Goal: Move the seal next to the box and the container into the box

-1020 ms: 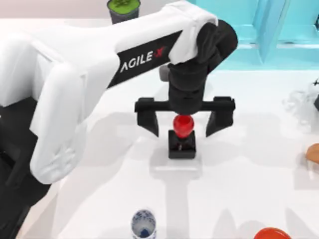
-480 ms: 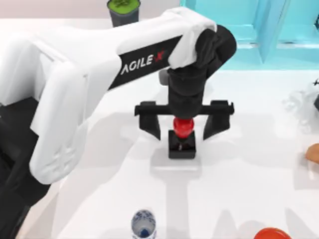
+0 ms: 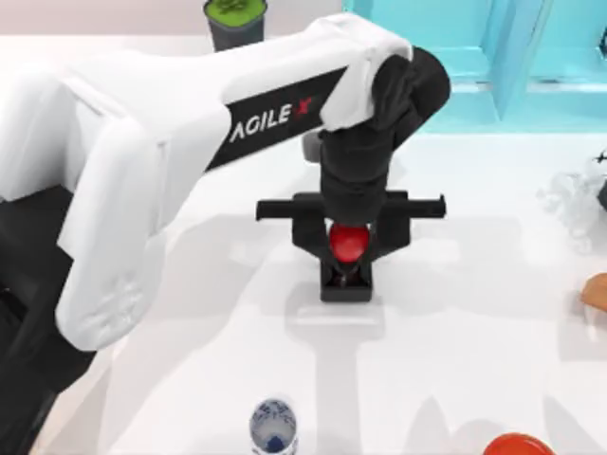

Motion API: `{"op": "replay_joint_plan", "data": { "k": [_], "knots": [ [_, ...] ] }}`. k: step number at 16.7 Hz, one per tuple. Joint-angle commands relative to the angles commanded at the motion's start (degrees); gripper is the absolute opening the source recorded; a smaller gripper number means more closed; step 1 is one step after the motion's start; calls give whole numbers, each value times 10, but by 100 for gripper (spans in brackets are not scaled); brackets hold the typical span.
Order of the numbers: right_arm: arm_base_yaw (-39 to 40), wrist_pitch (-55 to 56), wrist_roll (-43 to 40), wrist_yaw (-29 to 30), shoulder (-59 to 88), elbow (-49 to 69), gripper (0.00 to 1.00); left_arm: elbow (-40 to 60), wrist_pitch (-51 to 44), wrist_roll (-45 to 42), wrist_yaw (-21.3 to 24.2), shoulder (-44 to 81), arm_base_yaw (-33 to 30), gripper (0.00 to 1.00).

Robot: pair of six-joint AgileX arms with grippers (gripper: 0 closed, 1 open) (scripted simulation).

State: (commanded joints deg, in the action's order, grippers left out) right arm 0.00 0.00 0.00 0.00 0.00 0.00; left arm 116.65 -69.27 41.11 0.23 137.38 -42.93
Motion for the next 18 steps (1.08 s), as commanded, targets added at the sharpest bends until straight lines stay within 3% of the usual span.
{"op": "replay_joint_plan", "data": {
  "k": [2, 3, 12, 18],
  "knots": [
    [0, 0, 0, 0, 0, 0, 100, 0, 0, 0, 0, 0, 0, 2],
    [0, 0, 0, 0, 0, 0, 100, 0, 0, 0, 0, 0, 0, 0],
    [0, 0, 0, 0, 0, 0, 100, 0, -2, -2, 0, -1, 2, 0],
    [0, 0, 0, 0, 0, 0, 100, -31, -72, -68, 0, -114, 70, 0]
  ]
}}
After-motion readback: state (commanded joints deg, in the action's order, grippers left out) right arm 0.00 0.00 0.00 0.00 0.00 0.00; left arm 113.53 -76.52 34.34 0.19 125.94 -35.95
